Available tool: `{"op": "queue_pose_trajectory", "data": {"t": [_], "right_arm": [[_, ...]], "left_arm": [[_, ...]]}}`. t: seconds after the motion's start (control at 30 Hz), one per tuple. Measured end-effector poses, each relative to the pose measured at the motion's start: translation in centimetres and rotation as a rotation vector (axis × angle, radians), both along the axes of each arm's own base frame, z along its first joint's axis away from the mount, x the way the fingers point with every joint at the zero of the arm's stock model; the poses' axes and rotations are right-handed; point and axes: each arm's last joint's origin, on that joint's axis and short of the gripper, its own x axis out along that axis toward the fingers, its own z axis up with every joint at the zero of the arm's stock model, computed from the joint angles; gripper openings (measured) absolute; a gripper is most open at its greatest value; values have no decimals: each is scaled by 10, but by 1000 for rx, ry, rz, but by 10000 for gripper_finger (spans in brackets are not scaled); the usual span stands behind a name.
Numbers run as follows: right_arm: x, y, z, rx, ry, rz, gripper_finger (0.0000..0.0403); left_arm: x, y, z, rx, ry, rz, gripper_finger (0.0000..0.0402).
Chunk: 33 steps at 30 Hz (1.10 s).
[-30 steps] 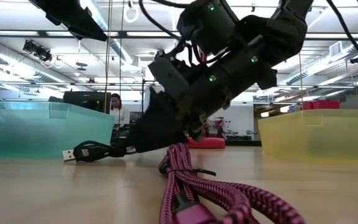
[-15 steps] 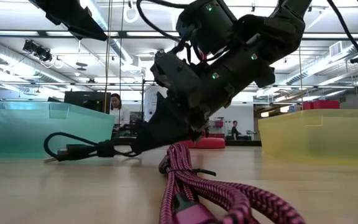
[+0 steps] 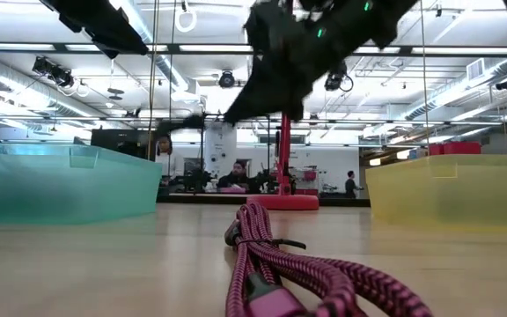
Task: Pick & Place USB Port
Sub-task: Put the black charger cable into the green bin
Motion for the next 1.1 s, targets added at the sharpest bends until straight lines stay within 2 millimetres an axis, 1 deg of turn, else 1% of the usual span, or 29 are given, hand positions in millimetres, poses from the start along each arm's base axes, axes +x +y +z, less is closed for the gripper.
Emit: {"op": "queue_pose_trajectory", "data": {"t": [0.07, 0.17, 0.3, 0.43, 0.67, 0.8, 0.97, 1.1], "right_arm": [[-4, -5, 18, -23, -49, -5, 0], [-10, -12, 38, -42, -110, -17, 0], [-14, -19, 54, -85, -166, -62, 0], [-13, -20, 54, -88, -173, -60, 0], [-12, -21, 56, -99, -192, -53, 0], [-12, -21, 55, -100, -187, -49, 0], [-12, -20, 56, -98, -191, -46, 0], [-12, -21, 56, -98, -193, -47, 0]], "left_arm": [[1, 0, 0, -7, -7, 1, 124], [7, -2, 0, -14, -29, 2, 124], [21, -6, 0, -33, -87, -8, 124], [35, -8, -4, -43, -104, -4, 124], [56, -2, -28, -93, -2, 59, 124], [65, 1, -38, -114, 33, 56, 124], [71, 8, -45, -148, 58, 71, 124], [72, 13, -45, -146, 55, 91, 124]]}}
